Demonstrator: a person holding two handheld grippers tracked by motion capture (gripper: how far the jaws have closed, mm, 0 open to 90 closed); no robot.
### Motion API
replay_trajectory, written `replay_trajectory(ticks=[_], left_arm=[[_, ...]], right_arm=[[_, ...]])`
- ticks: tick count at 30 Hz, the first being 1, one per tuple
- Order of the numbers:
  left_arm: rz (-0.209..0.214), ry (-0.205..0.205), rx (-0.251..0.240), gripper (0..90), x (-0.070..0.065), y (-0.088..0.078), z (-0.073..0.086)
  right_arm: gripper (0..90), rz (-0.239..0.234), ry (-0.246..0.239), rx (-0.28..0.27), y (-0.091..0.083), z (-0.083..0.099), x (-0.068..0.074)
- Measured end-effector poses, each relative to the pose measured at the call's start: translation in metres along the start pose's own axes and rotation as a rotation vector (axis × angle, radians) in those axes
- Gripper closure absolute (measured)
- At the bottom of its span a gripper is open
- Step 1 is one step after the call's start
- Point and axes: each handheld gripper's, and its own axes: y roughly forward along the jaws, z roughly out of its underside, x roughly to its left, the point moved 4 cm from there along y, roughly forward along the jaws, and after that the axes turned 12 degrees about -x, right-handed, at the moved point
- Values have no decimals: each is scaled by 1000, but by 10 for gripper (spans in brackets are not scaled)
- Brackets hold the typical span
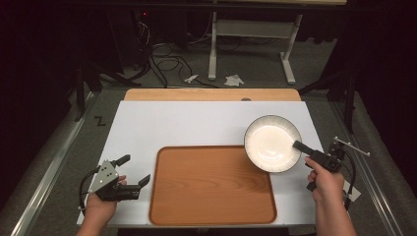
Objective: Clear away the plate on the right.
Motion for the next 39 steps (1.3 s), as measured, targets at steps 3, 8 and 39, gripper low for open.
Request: replay_trajectory(ticks=[3, 8, 39], left_arm=[[2, -2, 1, 55, 0, 0, 0], [1, -3, -4, 55, 0, -1, 0], [-3, 0, -7, 54, 0, -2, -1]], right_arm=[[856, -16, -2, 10, 2, 3, 7], [856, -45, -9, 10, 4, 5, 16], [857, -118, -77, 186, 40, 43, 63]])
